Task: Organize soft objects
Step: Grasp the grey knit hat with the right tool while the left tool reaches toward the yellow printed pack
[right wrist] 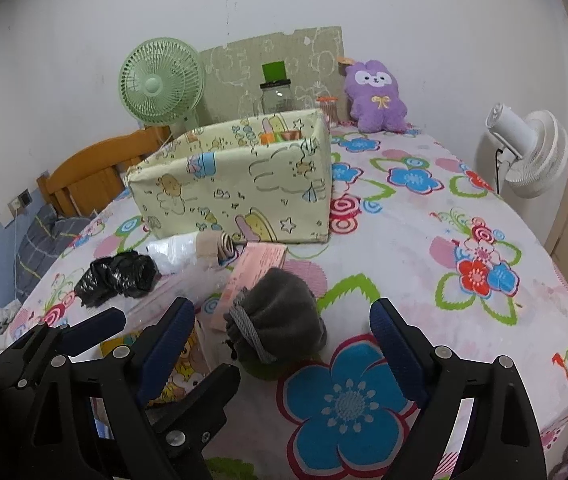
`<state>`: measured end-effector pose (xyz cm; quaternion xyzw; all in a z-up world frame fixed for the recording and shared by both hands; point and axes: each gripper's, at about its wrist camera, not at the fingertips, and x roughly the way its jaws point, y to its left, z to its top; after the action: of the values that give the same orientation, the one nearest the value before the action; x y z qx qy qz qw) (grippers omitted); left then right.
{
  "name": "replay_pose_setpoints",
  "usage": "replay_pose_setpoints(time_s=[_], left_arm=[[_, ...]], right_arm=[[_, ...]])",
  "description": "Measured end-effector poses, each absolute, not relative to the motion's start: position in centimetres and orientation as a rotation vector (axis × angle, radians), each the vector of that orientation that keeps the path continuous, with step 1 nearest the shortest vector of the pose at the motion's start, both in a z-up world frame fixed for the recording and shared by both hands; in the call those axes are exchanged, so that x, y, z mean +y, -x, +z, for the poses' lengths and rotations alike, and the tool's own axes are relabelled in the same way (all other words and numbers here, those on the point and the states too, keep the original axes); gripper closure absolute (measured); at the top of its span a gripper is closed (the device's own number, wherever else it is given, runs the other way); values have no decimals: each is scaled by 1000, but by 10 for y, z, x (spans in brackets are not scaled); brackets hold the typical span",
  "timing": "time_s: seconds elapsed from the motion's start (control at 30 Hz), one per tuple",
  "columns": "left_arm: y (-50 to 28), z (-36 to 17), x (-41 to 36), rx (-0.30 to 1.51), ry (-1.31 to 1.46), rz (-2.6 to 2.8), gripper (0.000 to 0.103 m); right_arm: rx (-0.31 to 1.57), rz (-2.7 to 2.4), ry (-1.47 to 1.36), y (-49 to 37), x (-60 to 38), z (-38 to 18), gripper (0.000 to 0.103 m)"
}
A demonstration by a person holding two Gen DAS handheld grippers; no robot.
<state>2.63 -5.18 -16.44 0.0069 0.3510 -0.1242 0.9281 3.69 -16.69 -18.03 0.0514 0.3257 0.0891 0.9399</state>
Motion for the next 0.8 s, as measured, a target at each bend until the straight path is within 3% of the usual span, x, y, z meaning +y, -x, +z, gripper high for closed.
replay_pose_setpoints(time_s=[0.23, 0.53, 0.6, 0.8], left_arm=[[-27, -171, -52, 734, -26, -231, 16], [-23, -172, -52, 710, -27, -218, 21], [-24, -171, -49, 706, -20, -211, 26], [-28, -171, -46, 704, -11, -204, 27]], right_arm=[[678, 186, -100, -38, -164, -185, 12], [701, 178, -93, -43, -161, -190, 12], [709, 174, -90, -45, -161, -191, 21], [720, 182, -92, -53, -157, -194, 28]])
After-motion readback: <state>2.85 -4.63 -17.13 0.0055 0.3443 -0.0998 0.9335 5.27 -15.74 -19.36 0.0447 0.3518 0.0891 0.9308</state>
